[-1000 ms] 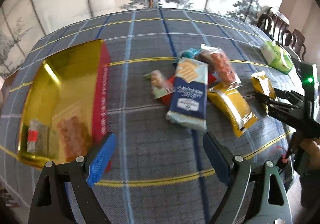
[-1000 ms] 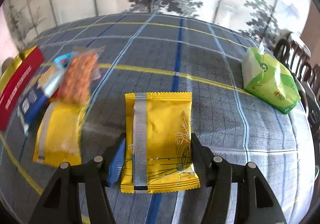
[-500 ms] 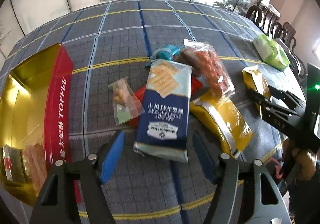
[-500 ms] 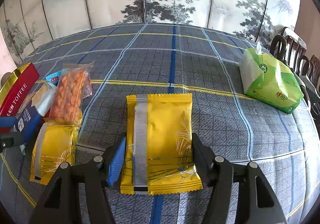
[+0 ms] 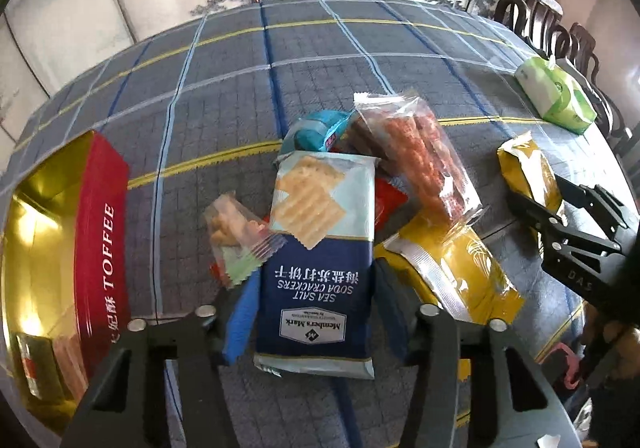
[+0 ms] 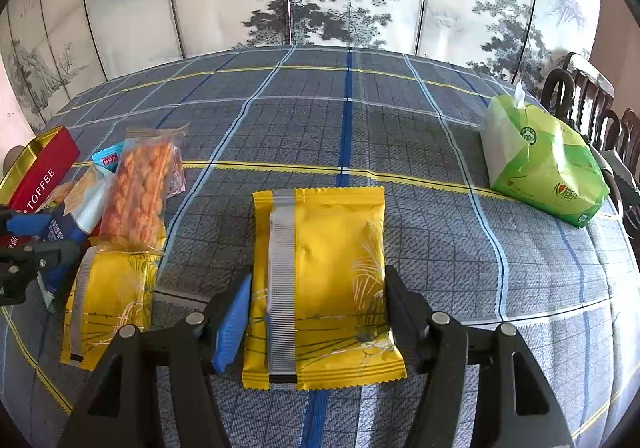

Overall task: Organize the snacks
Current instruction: 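Grasp the blue soda cracker pack with the left tool while right holds the yellow packet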

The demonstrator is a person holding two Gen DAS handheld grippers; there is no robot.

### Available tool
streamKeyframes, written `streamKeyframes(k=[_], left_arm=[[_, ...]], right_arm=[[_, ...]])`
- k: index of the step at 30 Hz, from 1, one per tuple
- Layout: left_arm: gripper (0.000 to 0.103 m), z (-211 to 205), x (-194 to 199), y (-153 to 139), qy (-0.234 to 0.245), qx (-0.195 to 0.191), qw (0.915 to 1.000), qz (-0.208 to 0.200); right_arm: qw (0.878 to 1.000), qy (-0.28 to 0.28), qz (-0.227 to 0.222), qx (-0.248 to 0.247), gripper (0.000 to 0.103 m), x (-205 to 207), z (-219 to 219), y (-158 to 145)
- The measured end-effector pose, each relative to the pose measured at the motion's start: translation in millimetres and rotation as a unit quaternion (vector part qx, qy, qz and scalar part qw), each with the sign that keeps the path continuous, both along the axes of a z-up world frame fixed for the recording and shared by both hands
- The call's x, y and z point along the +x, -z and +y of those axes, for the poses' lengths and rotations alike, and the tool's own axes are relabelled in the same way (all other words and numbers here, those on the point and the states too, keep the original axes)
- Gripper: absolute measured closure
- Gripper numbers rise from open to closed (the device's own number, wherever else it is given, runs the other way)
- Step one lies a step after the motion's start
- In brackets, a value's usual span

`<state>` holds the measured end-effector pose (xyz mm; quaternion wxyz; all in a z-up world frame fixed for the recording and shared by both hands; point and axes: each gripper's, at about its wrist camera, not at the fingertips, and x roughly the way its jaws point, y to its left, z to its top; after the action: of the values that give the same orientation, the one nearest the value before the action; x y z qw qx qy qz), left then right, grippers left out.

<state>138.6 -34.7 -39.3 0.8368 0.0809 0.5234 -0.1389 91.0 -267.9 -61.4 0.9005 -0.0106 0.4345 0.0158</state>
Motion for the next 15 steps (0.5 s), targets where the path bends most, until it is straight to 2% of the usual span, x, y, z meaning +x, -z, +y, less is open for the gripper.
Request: streamKeyframes(k=[15], left_arm=[[0.057, 6, -23, -5, 0.005, -0.009, 0.9999, -0.002]], right_arm=[[1.0, 0.0, 0.0, 0.0, 0.038, 0, 1, 0]])
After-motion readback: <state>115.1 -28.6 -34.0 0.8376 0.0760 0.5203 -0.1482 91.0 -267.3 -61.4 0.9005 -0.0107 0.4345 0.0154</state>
